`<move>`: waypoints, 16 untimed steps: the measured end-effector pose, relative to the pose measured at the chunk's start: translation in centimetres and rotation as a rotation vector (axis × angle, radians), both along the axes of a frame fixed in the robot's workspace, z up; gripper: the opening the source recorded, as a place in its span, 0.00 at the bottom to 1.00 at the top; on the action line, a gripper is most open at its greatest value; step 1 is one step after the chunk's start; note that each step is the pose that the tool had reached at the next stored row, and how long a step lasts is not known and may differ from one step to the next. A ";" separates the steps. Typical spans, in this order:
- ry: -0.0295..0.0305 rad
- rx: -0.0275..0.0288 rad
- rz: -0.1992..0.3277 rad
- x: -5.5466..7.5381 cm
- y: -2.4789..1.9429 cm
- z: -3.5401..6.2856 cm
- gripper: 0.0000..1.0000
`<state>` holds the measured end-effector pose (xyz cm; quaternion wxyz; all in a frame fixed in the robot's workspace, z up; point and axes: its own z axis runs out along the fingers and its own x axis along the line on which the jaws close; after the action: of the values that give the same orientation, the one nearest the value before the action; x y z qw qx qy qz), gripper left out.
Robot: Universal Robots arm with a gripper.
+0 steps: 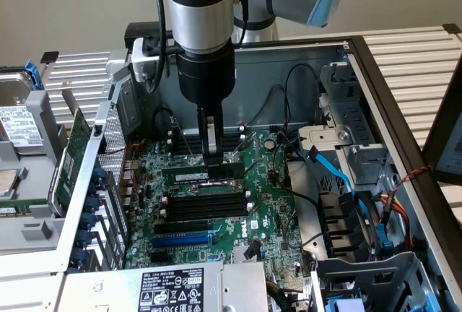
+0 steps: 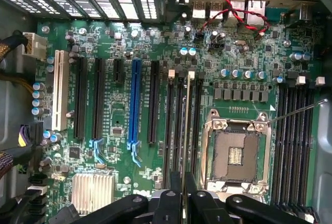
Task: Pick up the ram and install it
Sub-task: 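Insert the ram into the slot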
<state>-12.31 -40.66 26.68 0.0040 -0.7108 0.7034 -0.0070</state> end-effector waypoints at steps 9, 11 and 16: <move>0.0203 -0.0012 -0.001 0.2 -0.30 -0.42 0.14; 0.0203 -0.0032 -0.001 0.2 -0.35 -0.49 0.14; 0.0191 -0.0114 -0.001 0.2 -0.38 -0.67 0.14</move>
<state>-12.11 -41.04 26.02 -0.0068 -0.7106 0.7035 -0.0042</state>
